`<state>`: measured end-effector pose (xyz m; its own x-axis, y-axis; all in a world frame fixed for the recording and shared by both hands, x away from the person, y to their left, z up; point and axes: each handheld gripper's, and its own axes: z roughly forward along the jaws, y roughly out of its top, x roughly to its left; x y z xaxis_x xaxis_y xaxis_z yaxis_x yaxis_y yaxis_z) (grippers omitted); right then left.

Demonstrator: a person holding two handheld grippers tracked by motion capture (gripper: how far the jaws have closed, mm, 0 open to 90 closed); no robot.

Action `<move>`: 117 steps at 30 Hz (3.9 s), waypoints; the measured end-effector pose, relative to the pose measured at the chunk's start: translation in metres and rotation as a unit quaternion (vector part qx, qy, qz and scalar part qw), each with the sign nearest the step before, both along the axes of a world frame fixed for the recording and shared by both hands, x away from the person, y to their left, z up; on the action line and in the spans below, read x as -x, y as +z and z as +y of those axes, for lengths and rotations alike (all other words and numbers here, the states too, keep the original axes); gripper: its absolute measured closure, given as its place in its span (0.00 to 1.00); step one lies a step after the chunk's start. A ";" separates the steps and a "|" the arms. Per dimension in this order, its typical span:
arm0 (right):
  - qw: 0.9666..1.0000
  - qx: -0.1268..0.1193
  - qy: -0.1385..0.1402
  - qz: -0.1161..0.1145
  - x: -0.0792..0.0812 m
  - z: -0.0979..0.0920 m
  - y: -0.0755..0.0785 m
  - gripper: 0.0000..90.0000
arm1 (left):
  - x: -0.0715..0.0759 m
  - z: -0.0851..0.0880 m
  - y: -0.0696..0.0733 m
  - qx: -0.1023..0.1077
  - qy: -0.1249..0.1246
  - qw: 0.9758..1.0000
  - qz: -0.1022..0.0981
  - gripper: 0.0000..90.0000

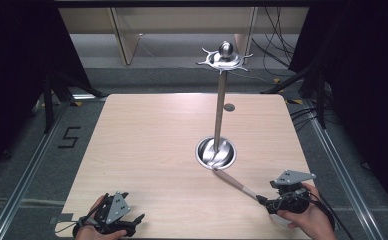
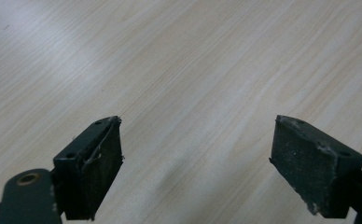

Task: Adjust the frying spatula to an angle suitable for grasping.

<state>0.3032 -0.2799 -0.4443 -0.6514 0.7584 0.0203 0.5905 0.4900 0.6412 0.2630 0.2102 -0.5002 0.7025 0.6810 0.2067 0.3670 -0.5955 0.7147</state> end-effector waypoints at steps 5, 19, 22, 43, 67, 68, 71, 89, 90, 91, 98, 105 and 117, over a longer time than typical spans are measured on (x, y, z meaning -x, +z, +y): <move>1.000 0.009 0.006 0.000 -0.007 0.013 0.003 0.40 | 0.001 0.001 0.002 -0.008 -0.009 1.000 0.007 0.18; 0.997 0.042 0.043 0.040 -0.037 0.051 0.000 0.51 | 0.000 0.001 0.002 -0.007 -0.006 1.000 0.001 0.18; 0.996 0.054 0.036 0.061 -0.043 0.057 -0.002 0.54 | 0.001 0.001 0.003 -0.006 -0.009 1.000 0.007 0.18; 0.982 0.140 0.078 0.099 -0.080 0.089 -0.023 0.69 | 0.001 0.001 0.003 -0.007 -0.009 1.000 0.002 0.18; 0.973 0.176 0.094 0.114 -0.093 0.097 -0.033 0.78 | 0.001 0.001 0.003 -0.005 -0.007 1.000 0.002 0.18; 0.973 0.176 0.094 0.114 -0.093 0.097 -0.033 0.78 | 0.001 0.001 0.003 -0.005 -0.007 1.000 0.002 0.18; 0.973 0.179 0.094 0.115 -0.094 0.099 -0.033 0.78 | 0.001 0.002 0.003 -0.002 -0.008 1.000 0.005 0.18; 0.974 0.160 0.105 0.121 -0.103 0.102 -0.035 0.77 | 0.001 0.001 0.002 0.001 -0.006 1.000 0.004 0.18; 0.974 0.160 0.105 0.121 -0.103 0.102 -0.035 0.77 | 0.001 0.001 0.002 0.001 -0.006 1.000 0.004 0.18; 0.974 0.161 0.101 0.121 -0.103 0.102 -0.034 0.77 | 0.001 0.001 0.002 0.001 -0.005 1.000 0.004 0.18; 0.973 0.164 0.111 0.115 -0.102 0.102 -0.034 0.78 | 0.001 0.001 0.002 0.001 -0.006 1.000 0.003 0.18; 0.969 0.184 0.115 0.115 -0.099 0.111 -0.033 0.78 | 0.000 0.001 0.002 -0.008 -0.009 1.000 0.002 0.18; 0.961 0.206 0.114 0.143 -0.106 0.116 -0.032 0.78 | 0.001 0.002 0.002 -0.004 -0.009 1.000 0.006 0.18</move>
